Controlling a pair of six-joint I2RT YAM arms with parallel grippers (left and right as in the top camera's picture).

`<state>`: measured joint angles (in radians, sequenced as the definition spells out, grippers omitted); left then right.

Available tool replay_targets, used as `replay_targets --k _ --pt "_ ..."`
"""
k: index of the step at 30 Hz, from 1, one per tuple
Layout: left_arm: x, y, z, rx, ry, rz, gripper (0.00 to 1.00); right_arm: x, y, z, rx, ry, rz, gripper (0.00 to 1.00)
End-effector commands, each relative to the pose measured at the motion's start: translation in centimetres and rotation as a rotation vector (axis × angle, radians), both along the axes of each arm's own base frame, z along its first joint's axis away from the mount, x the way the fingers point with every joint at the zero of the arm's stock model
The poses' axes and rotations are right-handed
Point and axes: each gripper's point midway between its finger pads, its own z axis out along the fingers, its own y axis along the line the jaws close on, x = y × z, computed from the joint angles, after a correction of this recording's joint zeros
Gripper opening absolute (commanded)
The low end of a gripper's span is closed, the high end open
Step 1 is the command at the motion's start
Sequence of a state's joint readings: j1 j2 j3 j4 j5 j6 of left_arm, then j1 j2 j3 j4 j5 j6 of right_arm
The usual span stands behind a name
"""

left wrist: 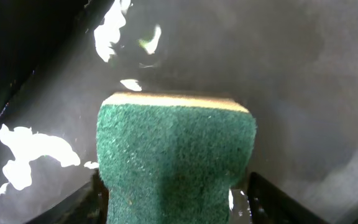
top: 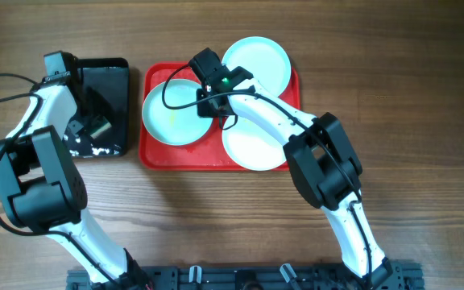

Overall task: Clean dirty plates on tray and stack at the side
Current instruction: 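Grasp the green sponge with the left gripper and lift it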

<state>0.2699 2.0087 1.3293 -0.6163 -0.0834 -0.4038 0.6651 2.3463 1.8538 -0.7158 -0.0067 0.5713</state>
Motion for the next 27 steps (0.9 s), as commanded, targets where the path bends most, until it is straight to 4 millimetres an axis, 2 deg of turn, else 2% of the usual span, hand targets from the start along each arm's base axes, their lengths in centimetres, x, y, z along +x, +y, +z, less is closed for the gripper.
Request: replay_targets --k 1,6,11,17,20,23,24,27 --pt "1.08 -0.05 1.28 0.015 -0.037 -0.037 0.61 -0.99 0.38 -2.18 -0.018 0.035 0.039 0.04" --pt "0.9 -0.1 1.25 0.013 -0.03 -0.037 0.59 -0.93 0.43 -2.15 -0.017 0.032 0.042 0.04" --pt "0.57 -0.19 1.31 0.01 -0.018 -0.037 0.5 -0.92 0.43 -2.15 -0.016 0.031 0.042 0.04" --pt "0.36 -0.25 1.3 0.008 -0.01 -0.037 0.45 -0.93 0.43 -2.15 -0.017 0.032 0.042 0.04" --pt "0.33 -0.25 1.29 0.007 -0.009 -0.037 0.33 -0.93 0.43 -2.15 -0.017 0.031 0.043 0.04" --pt "0.33 -0.25 1.29 0.007 -0.009 -0.037 0.08 -0.93 0.43 -2.15 -0.017 0.032 0.042 0.04" --pt "0.28 -0.27 1.28 0.007 -0.007 -0.037 0.04 -0.93 0.43 -2.15 -0.016 0.032 0.042 0.04" --pt "0.12 -0.31 1.23 0.004 0.0 -0.037 0.04 -0.93 0.43 -2.15 -0.017 0.031 0.044 0.04"
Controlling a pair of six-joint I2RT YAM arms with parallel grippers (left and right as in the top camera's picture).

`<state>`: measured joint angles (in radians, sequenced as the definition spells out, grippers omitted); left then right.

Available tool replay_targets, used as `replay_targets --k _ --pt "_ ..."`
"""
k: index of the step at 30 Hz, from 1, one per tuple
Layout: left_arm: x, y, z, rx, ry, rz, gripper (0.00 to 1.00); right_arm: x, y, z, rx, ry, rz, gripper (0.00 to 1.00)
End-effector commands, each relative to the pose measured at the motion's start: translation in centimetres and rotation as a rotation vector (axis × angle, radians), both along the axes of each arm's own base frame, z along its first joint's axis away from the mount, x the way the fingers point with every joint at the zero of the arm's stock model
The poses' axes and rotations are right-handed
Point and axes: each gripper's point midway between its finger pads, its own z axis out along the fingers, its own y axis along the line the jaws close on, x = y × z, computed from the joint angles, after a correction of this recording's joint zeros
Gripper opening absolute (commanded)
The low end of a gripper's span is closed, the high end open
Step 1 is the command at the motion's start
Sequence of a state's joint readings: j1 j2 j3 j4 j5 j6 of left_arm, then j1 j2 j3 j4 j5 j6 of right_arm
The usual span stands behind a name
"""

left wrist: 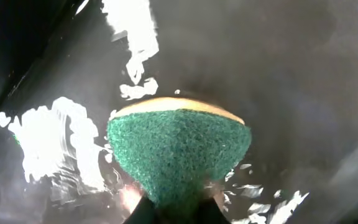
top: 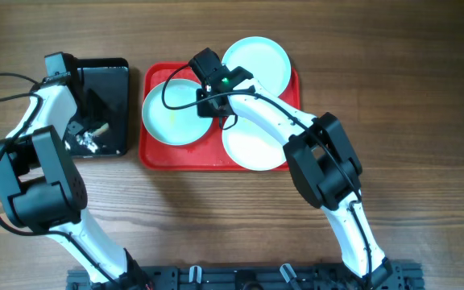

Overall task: Clean dirty plates on tray and stack at the side
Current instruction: 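Grasp the green sponge with the left gripper and lift it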

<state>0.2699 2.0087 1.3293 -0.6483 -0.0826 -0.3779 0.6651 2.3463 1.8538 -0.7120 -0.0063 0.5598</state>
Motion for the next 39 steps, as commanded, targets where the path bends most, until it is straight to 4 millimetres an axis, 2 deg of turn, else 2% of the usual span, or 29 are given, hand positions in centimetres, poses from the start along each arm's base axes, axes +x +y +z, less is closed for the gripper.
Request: replay_targets --k 1,6,11,14,17,20,26,34,39 --pt "0.8 -0.1 1.4 0.007 -0.032 -0.012 0.04 -1.0 0.4 -2.2 -0.016 0.037 0.035 0.04" --pt "0.6 -0.2 1.7 0.006 -0.03 -0.012 0.05 -1.0 0.4 -2.2 -0.017 0.037 0.035 0.04" --pt "0.8 -0.1 2.8 0.013 -0.056 -0.012 0.53 -1.0 0.4 -2.2 -0.016 0.037 0.035 0.04" --pt "1.3 0.0 4.3 0.023 -0.091 -0.012 0.66 -1.0 0.4 -2.2 -0.017 0.037 0.035 0.04" --pt "1.6 0.1 5.7 0.034 -0.13 -0.012 0.66 -1.0 0.4 -2.2 -0.017 0.037 0.036 0.04" --pt "1.6 0.1 5.9 0.034 -0.132 -0.012 0.64 -1.0 0.4 -2.2 -0.017 0.037 0.035 0.04" --pt "0.6 -0.2 4.2 0.016 -0.067 -0.014 0.62 -1.0 0.4 -2.2 -0.02 0.035 0.045 0.04" --pt "-0.3 -0.6 2.1 -0.012 0.006 -0.018 0.53 -1.0 0.4 -2.2 -0.019 0.034 0.045 0.04" --pt "-0.3 -0.7 1.7 -0.012 0.011 -0.019 0.5 -1.0 0.4 -2.2 -0.019 0.034 0.046 0.04"
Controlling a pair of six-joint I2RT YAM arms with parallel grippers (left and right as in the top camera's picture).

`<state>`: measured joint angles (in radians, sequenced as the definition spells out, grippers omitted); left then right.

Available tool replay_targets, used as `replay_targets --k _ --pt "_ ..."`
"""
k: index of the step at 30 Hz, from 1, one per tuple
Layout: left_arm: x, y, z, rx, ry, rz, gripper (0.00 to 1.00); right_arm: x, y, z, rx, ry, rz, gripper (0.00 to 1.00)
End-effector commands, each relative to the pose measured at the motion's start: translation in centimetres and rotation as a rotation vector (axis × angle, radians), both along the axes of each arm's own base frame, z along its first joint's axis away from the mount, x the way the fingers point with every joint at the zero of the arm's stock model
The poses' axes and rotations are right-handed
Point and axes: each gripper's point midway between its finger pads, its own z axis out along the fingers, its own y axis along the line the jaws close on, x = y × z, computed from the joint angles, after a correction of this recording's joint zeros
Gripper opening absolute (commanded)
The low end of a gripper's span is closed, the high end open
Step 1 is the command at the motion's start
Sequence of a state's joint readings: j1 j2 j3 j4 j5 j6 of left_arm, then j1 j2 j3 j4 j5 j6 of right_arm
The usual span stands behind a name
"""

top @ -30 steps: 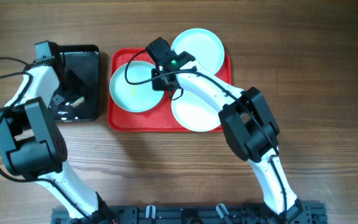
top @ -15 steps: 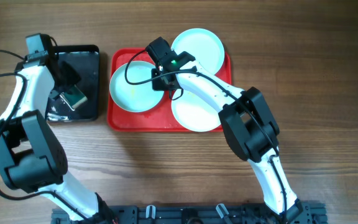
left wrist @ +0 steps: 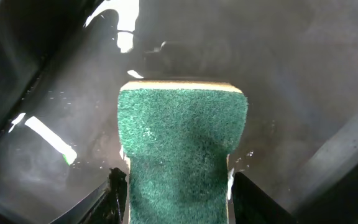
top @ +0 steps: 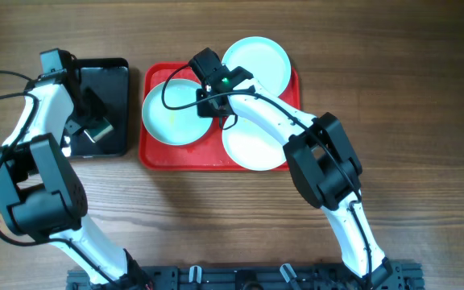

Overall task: Clean dirty plates on tray and stack at the side
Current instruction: 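Grasp the green sponge with the left gripper and lift it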

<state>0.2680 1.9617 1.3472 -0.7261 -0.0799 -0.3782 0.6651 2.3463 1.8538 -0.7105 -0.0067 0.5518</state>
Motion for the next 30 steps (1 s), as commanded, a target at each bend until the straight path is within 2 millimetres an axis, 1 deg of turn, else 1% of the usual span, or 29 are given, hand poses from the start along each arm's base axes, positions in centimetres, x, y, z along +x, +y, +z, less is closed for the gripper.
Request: replay_targets --k 1,7,10,22,27,30 --pt "0.52 -0.3 -0.22 -0.005 -0.004 -0.017 0.48 -1.04 0.37 -2.2 -0.019 0.036 0.043 0.04" --pt "0.42 -0.33 -0.34 -0.006 -0.001 -0.017 0.45 -1.06 0.4 -2.19 -0.018 0.037 0.045 0.04" --pt "0.51 -0.35 -0.34 -0.005 -0.004 -0.018 0.4 -1.06 0.4 -2.19 -0.018 0.037 0.045 0.04" --pt "0.35 -0.4 -0.76 -0.006 -0.002 -0.018 0.43 -1.05 0.41 -2.19 -0.018 0.037 0.045 0.04" --pt "0.32 -0.4 -0.78 -0.006 -0.002 -0.018 0.43 -1.05 0.41 -2.19 -0.018 0.037 0.045 0.04" --pt "0.31 -0.41 -0.83 -0.007 -0.001 -0.018 0.4 -1.05 0.41 -2.19 -0.018 0.037 0.045 0.04"
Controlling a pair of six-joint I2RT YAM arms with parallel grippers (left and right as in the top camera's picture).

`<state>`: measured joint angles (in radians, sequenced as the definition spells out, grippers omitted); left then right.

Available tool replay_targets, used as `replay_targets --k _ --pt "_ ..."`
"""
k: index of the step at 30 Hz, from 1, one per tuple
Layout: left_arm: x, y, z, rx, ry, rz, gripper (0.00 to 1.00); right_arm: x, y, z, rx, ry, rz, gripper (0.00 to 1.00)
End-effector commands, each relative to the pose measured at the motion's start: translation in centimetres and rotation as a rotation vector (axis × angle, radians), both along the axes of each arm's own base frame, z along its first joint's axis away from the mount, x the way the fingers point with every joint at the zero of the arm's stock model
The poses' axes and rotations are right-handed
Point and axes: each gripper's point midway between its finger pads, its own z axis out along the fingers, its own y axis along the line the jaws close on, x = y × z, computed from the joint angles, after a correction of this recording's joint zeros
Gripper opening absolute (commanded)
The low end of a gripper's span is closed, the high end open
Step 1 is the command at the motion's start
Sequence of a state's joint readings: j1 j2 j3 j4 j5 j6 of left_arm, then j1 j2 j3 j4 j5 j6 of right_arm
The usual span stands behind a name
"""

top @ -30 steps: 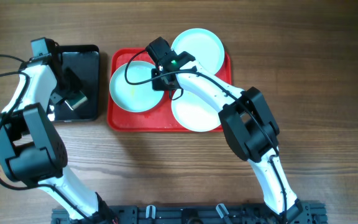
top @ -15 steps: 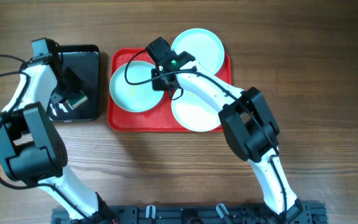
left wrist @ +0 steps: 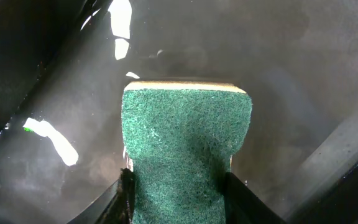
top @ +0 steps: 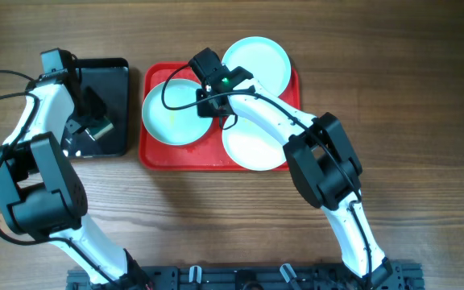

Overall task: Clean dirty plates on tray and stack at the side
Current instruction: 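Grasp the green sponge with the left gripper and lift it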

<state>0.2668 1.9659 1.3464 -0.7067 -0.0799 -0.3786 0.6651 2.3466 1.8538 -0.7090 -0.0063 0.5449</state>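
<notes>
Three white plates lie on the red tray: one at left with faint yellowish marks, one at the back, one at front right. My left gripper hangs inside the black water tub, shut on a green sponge with a yellow back. My right gripper is low over the tray where the plates meet, at the left plate's right rim. Its jaws are hidden under the wrist.
The tub stands just left of the tray on a wooden table. A black cable trails off the left arm to the left edge. The arm bases sit on a black rail at the front.
Almost nothing: the left gripper still holds the sponge in the tub and has shifted slightly, so the reflections on the water sit elsewhere. The right arm has not moved.
The sponge was held flat in the tub with white foam patches around it. Then it was bent into a wedge with splashes about it. A second ago it was flat again in the grip, as now. The right arm stayed over the tray throughout.
</notes>
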Motion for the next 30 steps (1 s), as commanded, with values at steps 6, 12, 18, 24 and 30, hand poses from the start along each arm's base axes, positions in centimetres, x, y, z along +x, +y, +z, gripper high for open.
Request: replay_targets --k 6,12,18,24,30 --pt "-0.4 -0.6 -2.0 -0.019 0.043 -0.017 0.38 -1.1 0.4 -2.2 -0.016 0.039 0.038 0.04" --pt "-0.5 -0.6 -2.6 -0.022 0.054 -0.017 0.28 -1.1 0.4 -2.2 -0.016 0.039 0.039 0.04" --pt "-0.5 -0.6 -2.6 -0.021 0.055 -0.017 0.04 -1.0 0.4 -2.2 -0.015 0.038 0.039 0.04" --pt "-0.3 -0.5 -1.5 -0.015 0.036 -0.025 0.04 -1.1 0.6 -2.1 -0.008 0.042 0.047 0.04" --pt "1.1 -0.9 5.4 0.0 -0.073 -0.103 0.04 -1.5 1.1 -2.0 0.033 0.067 0.11 0.05"
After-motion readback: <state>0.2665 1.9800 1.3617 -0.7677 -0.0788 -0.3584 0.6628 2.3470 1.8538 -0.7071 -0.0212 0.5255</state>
